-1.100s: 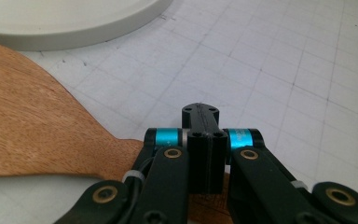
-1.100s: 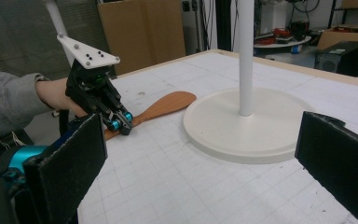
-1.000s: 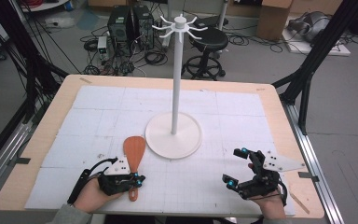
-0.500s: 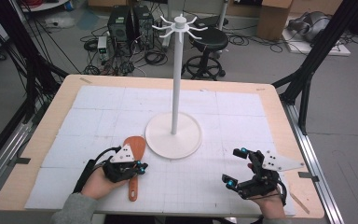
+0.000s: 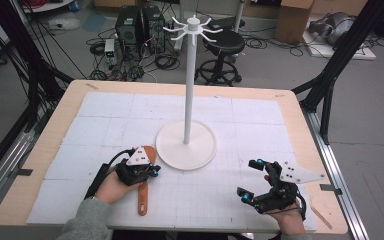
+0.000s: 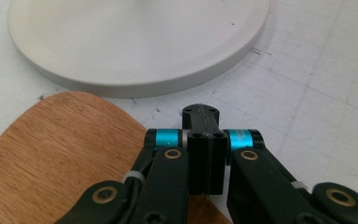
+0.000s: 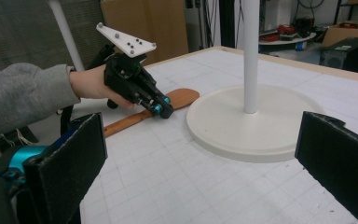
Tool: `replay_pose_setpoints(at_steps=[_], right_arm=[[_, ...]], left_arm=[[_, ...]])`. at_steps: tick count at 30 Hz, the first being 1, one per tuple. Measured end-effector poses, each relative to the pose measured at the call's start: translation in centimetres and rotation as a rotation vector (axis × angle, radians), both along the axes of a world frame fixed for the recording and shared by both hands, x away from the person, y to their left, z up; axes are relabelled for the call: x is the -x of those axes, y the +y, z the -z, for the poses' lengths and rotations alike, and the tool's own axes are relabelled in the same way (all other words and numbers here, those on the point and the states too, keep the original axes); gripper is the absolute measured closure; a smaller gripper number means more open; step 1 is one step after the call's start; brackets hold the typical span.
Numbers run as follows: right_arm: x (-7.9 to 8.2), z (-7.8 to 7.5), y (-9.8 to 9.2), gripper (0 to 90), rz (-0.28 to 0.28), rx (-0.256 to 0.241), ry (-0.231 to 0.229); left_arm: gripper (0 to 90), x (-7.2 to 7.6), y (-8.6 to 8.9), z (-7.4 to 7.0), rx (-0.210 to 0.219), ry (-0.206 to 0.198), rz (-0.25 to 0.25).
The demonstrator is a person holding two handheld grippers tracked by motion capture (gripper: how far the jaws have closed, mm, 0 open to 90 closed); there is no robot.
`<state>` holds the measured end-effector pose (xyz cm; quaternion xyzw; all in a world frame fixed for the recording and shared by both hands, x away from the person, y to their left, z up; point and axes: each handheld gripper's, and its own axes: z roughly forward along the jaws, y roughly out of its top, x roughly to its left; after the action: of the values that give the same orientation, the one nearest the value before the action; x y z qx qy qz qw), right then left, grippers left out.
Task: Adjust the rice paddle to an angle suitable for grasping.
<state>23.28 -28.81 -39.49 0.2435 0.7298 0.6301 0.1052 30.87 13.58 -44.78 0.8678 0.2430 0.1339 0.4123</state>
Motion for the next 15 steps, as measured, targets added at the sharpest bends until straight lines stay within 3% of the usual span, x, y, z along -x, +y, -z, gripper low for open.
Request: replay_pose_setpoints(at_steps=[5,6,7,15], right_arm=[[0.0,0.1,0.2,1.1,-0.005,0.003,0.012],[0.0,0.1,0.2,1.1,-0.005,0.004,0.012],[0.0,0.1,0.2,1.1,-0.005,0.004,0.013],[0.0,0.3,0.0,1.1,-0.002,0.004,0.016]], left_arm=[[89.8,-0.3,0.0,0.1,-0.004,-0.017,-0.002],[89.9,-0.1,-0.1,0.0,-0.029,-0.048,-0.007],[90.0,0.0,-0.1,0.0,-0.033,-0.053,-0.013],[90.0,0.0,1.2,-0.2,-0.046,-0.026,-0.063]])
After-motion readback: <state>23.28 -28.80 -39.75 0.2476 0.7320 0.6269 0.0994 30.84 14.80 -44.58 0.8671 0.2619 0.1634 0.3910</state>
